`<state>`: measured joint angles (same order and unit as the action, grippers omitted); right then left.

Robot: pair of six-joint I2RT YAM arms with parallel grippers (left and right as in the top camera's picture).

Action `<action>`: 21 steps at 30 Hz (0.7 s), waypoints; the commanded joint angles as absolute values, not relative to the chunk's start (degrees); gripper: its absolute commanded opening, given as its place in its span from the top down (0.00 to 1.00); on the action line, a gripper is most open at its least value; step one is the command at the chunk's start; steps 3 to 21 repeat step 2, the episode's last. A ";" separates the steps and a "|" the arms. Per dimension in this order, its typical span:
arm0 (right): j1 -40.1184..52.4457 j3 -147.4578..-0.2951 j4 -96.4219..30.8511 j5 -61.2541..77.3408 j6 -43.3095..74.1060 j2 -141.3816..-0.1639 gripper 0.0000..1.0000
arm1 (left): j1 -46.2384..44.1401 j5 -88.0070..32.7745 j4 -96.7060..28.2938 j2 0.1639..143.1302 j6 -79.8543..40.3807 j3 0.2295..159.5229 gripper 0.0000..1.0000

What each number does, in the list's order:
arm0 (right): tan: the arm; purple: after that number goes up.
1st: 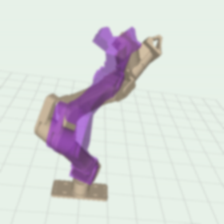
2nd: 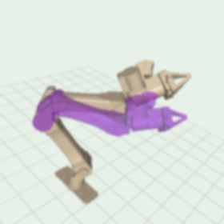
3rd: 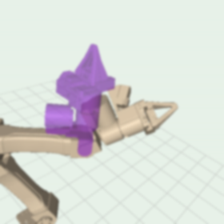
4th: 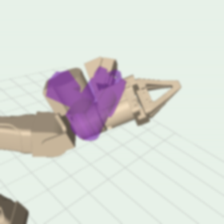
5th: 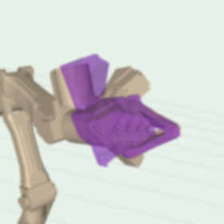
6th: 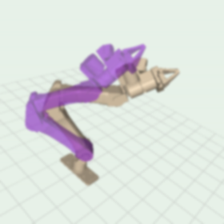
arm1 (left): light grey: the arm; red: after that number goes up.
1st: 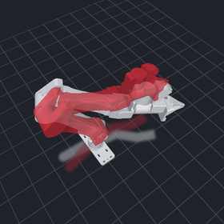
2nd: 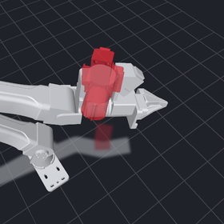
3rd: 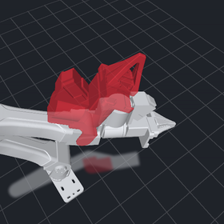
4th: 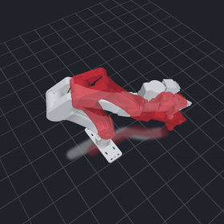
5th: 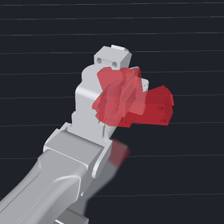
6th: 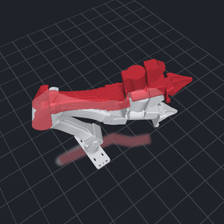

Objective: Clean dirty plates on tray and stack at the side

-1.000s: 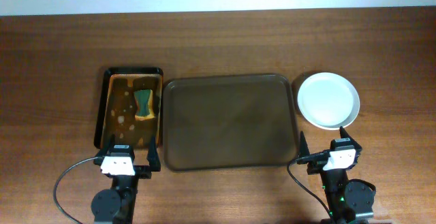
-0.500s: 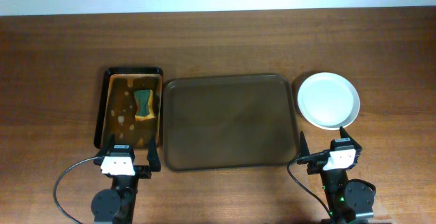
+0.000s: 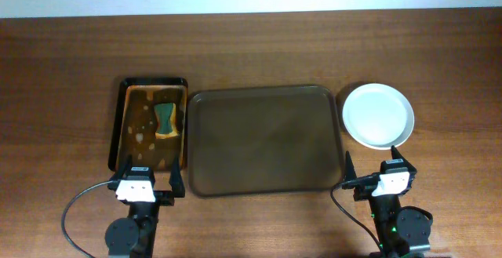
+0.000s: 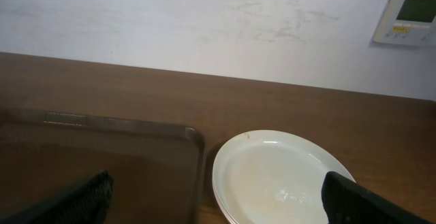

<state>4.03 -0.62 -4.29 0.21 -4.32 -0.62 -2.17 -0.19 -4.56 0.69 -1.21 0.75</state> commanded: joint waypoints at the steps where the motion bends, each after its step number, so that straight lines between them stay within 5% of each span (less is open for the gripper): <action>1: 4.38 -0.32 -4.67 -0.27 -4.25 -0.21 0.02 | -1.98 -0.64 -4.78 0.30 -1.74 0.54 0.00; 21: 4.38 -0.32 -4.67 -0.27 -4.25 -0.21 0.02 | -1.98 -0.64 -4.78 0.30 -1.74 0.54 0.00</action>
